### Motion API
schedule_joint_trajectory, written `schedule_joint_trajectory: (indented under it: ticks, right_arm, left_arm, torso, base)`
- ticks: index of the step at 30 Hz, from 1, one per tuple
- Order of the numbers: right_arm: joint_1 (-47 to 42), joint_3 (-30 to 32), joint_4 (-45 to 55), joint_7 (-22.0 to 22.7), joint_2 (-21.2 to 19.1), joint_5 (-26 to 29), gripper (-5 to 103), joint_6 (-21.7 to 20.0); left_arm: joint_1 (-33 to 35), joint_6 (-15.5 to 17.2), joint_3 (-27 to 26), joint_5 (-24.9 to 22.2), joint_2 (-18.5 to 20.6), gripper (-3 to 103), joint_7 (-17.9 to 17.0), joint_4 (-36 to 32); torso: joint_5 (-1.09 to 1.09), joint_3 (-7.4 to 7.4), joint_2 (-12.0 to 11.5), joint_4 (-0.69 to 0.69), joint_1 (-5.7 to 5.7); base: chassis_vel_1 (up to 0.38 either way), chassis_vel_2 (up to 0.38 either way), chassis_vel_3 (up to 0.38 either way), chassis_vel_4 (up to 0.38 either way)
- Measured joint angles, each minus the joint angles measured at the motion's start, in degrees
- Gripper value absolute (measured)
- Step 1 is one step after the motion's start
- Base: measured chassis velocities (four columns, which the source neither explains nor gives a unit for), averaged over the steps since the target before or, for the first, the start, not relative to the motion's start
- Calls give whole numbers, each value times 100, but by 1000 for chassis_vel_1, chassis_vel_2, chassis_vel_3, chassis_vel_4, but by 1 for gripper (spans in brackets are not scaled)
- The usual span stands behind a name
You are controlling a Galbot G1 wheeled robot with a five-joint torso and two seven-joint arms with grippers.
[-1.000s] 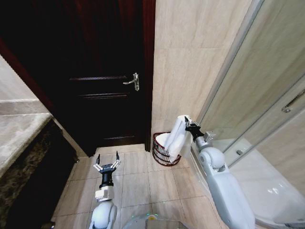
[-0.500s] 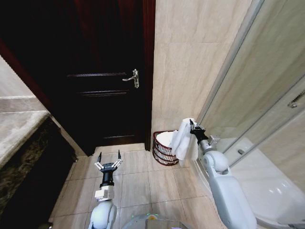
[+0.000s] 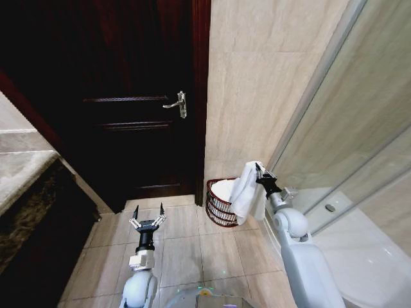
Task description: Discard the used towel into the hamper.
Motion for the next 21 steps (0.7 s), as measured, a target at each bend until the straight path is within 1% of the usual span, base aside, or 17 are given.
schedule_joint_trajectory:
  ticks: [8, 14, 17, 18, 20, 21]
  right_arm:
    - [-73, 64, -73, -15, 42, -12, 5, 86]
    - [-97, 83, -57, -13, 41, -12, 5, 101]
    - [-105, 83, -15, 0, 42, -12, 5, 101]
    - [-105, 83, -15, 0, 42, -12, 5, 101]
    - [-120, 84, 4, 6, 40, -12, 5, 101]
    - [-123, 86, 6, 6, 39, -12, 5, 100]
  left_arm:
    - [-13, -1, 18, 4, -24, 100, 30, 27]
    - [4, 0, 13, 2, -17, 100, 63, 26]
    - [29, 38, 4, -15, -14, 100, 115, -1]
    - [29, 38, 4, -15, -14, 100, 115, -1]
    - [79, 189, -7, -37, 16, 100, 192, -88]
    - [112, 338, -17, -64, 45, 100, 236, -140]
  torso:
    - [-1, -108, -199, 0, -86]
    - [1, -200, -359, 1, -149]
    - [-2, -261, -455, 0, -185]
    - [-2, -261, -455, 0, -185]
    - [0, -300, -520, 0, -212]
    - [1, -318, -549, 0, -225]
  base:
    - [-29, 23, 19, -22]
    - [-111, 118, 129, -120]
    - [-140, 124, 127, -127]
    - [-124, 119, 126, -123]
    - [-116, 104, 103, -100]
    - [-108, 84, 102, -85]
